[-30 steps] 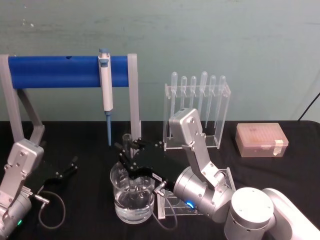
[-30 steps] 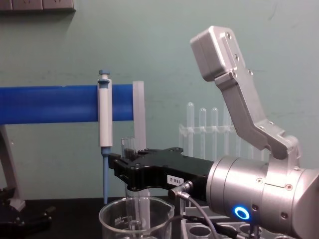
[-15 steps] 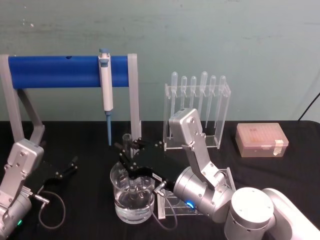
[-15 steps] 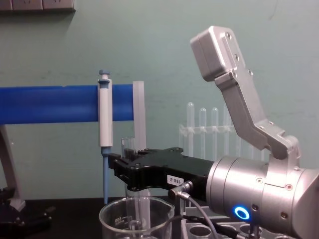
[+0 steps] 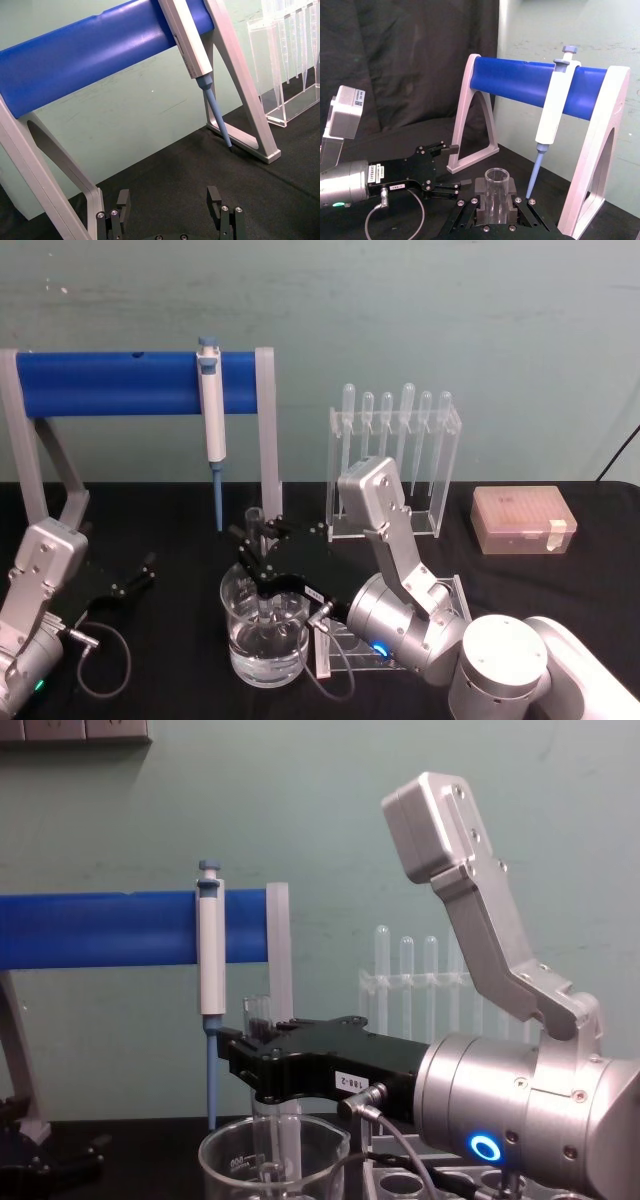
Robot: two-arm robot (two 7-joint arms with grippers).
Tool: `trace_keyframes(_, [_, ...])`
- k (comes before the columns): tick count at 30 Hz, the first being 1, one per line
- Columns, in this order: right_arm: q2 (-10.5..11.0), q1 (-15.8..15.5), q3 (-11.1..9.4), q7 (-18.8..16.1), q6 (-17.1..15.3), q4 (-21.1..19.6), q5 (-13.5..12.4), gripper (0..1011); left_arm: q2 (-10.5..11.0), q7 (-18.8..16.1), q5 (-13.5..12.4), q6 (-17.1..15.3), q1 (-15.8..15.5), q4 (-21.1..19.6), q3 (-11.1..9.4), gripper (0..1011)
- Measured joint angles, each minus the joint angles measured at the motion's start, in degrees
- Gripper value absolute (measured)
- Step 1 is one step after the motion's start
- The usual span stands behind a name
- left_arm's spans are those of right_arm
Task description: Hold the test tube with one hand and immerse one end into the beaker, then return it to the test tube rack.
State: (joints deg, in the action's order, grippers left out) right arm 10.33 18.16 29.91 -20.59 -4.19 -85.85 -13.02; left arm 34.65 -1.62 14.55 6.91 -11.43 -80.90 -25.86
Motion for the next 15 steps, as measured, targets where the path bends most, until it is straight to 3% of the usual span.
trace_keyframes(15, [0.0, 0.0, 0.0, 0.0, 0.0, 0.0, 0.0, 230, 0.0, 0.0, 0.0, 0.0, 0.0, 0.0, 0.0, 1000])
